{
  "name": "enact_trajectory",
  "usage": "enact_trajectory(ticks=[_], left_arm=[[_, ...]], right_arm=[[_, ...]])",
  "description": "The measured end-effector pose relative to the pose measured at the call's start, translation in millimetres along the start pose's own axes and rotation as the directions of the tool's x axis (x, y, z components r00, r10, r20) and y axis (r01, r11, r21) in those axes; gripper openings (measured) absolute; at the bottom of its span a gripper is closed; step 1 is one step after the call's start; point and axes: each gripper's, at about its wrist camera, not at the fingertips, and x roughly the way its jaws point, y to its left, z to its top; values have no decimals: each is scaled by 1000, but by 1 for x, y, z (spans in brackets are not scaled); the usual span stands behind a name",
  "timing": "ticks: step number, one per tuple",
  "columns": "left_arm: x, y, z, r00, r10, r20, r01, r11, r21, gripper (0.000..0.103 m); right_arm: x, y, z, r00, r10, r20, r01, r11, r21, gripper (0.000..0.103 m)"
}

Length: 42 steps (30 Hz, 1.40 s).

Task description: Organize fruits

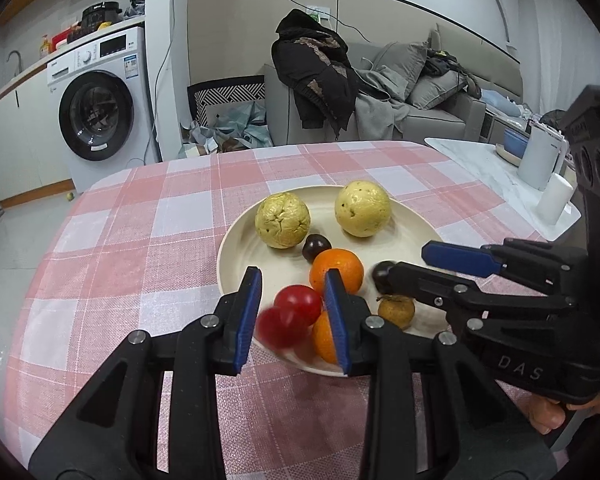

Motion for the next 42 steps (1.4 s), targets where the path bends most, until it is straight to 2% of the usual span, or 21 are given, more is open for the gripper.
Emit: enact_trajectory(ticks=[3, 5, 7, 9, 10, 12, 15, 17, 24, 28, 36, 42], left_arm=[[-6, -2, -1, 1000, 10, 12, -10, 1000, 9, 39], [-11, -1, -3, 999, 30, 24, -30, 999, 13, 52], [-16, 2, -4, 998, 43, 40, -44, 999, 4, 64], [-24, 7, -6, 998, 41, 51, -41, 999, -12, 76], [-28, 9, -7, 998, 38, 57, -37, 999, -21, 82], [-37, 12, -10, 997, 29, 73, -27, 999, -29, 85], [-49, 13, -14, 996, 28, 80, -26, 999, -26, 89], [-59, 11, -19, 995, 33, 94, -31, 999, -15, 101], [-93, 2, -36, 990, 19, 139, -18, 1000, -12, 102], [-105, -4, -47, 986, 38, 163, -37, 999, -8, 102], [-110, -5, -56, 979, 54, 195, -48, 998, -34, 102], [-113, -6, -59, 973, 49, 224, -44, 999, -24, 102]], right_arm=[[-4, -1, -2, 1000, -2, 8, 3, 1000, -13, 52], [-9, -1, -4, 1000, -15, 13, 16, 999, -32, 57], [-13, -4, -6, 1000, -8, 18, 9, 999, -35, 70], [-19, -7, -8, 1000, 4, 30, -3, 999, -39, 88], [-23, -7, -9, 999, 7, 42, -5, 999, -48, 91], [-30, -6, -12, 998, 13, 58, -9, 998, -67, 102], [-39, -5, -16, 996, 21, 81, -15, 997, -80, 103], [-44, -6, -18, 995, 35, 92, -28, 996, -82, 103], [-59, -6, -31, 991, 50, 128, -39, 995, -86, 103], [-64, -7, -37, 989, 54, 141, -42, 996, -84, 103], [-72, -3, -45, 979, 74, 187, -57, 993, -99, 103], [-80, -2, -48, 971, 54, 235, -32, 995, -97, 103]])
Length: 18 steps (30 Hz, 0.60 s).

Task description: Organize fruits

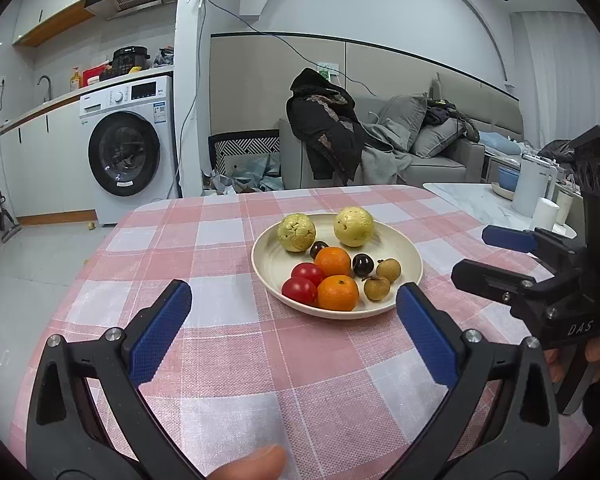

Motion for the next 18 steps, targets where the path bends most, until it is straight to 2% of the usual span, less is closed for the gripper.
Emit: enact_trajectory(ticks=[18], left_arm=[[4, 3, 2, 1000, 8, -16, -8, 1000, -8, 102]], right_arm=[[-3, 6, -1, 1000, 7, 17, -6, 999, -35, 103]])
